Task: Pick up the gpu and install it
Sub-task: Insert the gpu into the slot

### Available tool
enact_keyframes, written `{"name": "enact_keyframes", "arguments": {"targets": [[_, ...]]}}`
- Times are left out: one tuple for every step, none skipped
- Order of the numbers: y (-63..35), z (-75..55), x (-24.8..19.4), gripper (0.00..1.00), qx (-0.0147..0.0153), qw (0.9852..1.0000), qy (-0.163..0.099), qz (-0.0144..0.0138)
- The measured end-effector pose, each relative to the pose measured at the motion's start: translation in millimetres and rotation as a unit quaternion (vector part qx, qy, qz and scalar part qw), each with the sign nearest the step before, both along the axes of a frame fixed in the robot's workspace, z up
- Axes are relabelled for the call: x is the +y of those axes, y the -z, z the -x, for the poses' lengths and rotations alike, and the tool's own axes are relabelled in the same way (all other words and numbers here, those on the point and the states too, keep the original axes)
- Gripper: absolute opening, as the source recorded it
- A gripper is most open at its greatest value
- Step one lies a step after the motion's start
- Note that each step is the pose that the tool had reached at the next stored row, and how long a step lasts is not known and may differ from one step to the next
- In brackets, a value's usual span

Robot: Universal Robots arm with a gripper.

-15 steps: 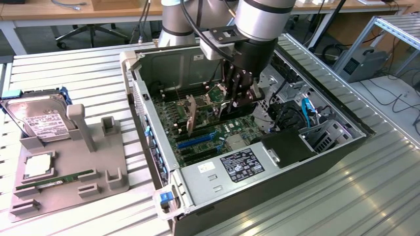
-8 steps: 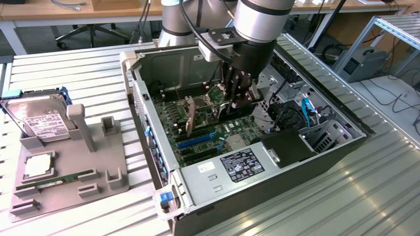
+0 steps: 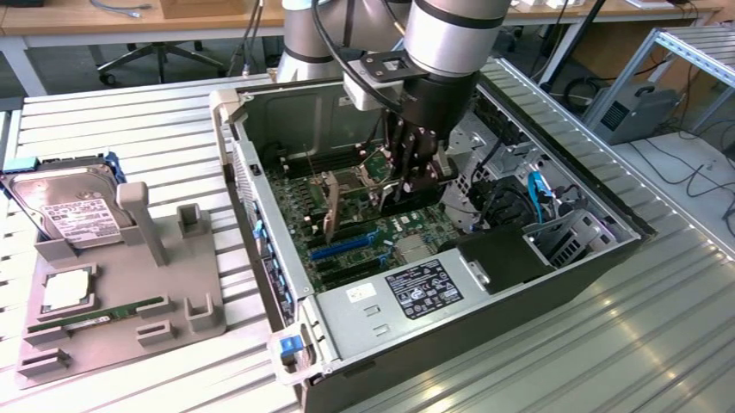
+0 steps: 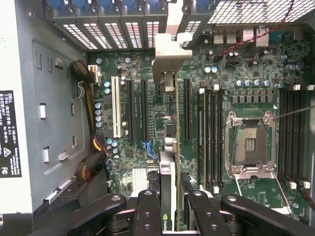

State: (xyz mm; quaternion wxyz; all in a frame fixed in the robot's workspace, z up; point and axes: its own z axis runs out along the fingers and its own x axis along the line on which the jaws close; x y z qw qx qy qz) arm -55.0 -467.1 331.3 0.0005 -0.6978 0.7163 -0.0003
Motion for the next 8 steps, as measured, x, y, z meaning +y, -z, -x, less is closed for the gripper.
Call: {"name": "enact_keyframes", "arguments": {"targets": [[0.3,0.1,0.2,0.27,0.0,1.0,0.0,0.0021],[0.6,0.2,0.3,0.27,0.0,1.0,0.0,0.0036],[0.9,0.3,0.6,0.27,0.0,1.0,0.0,0.0052],[1.1,0.4,0.8,0.27,0.0,1.0,0.0,0.0063],[1.5,0.5,1.3,0.27,0.0001,1.0,0.0,0.0073],[1.9,0.7,1.6,0.27,0.0,1.0,0.0,0.0077],[2.2,0.9,1.7,0.27,0.0,1.0,0.0,0.0078],[2.4,1.2,1.8,0.27,0.0,1.0,0.0,0.0079]]}}
